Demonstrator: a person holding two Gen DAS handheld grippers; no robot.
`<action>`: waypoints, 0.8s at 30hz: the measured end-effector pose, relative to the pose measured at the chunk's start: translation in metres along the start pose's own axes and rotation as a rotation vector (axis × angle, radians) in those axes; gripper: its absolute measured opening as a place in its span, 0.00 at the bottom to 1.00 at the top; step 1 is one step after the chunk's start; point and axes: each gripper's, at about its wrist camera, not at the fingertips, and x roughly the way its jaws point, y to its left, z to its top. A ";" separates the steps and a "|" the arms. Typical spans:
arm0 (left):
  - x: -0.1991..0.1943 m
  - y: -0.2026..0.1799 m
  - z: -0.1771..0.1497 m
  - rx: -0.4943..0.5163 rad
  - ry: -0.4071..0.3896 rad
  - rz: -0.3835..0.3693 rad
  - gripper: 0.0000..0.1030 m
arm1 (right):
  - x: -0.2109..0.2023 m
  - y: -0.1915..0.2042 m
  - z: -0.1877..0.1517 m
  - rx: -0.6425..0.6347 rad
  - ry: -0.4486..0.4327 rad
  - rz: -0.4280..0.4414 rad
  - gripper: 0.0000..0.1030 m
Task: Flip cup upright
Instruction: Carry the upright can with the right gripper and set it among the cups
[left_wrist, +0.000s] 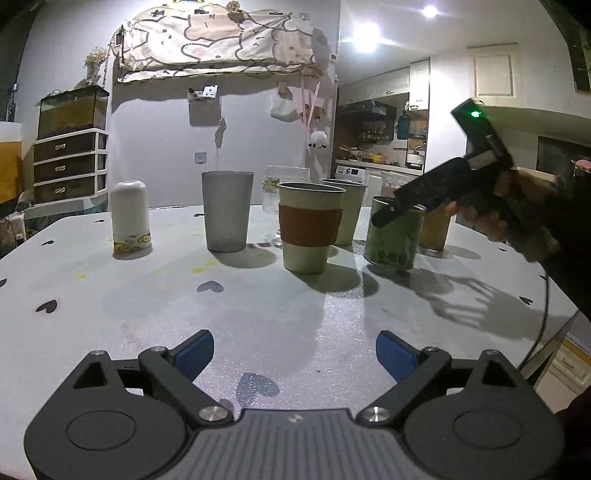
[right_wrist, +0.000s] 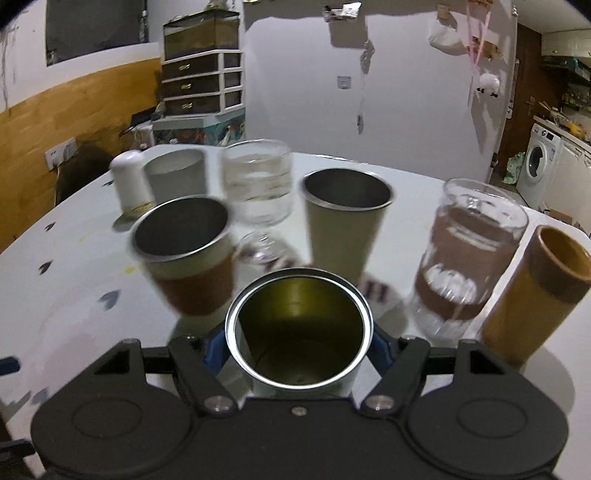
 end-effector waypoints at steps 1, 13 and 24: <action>0.000 0.000 0.000 0.003 0.000 0.000 0.92 | 0.004 -0.005 0.002 0.000 0.000 0.009 0.72; 0.003 -0.001 -0.003 0.013 0.013 -0.005 0.92 | 0.040 -0.036 0.023 -0.119 -0.026 0.080 0.72; 0.004 -0.002 -0.002 0.017 0.013 0.001 0.92 | 0.047 -0.040 0.021 -0.096 -0.033 0.083 0.83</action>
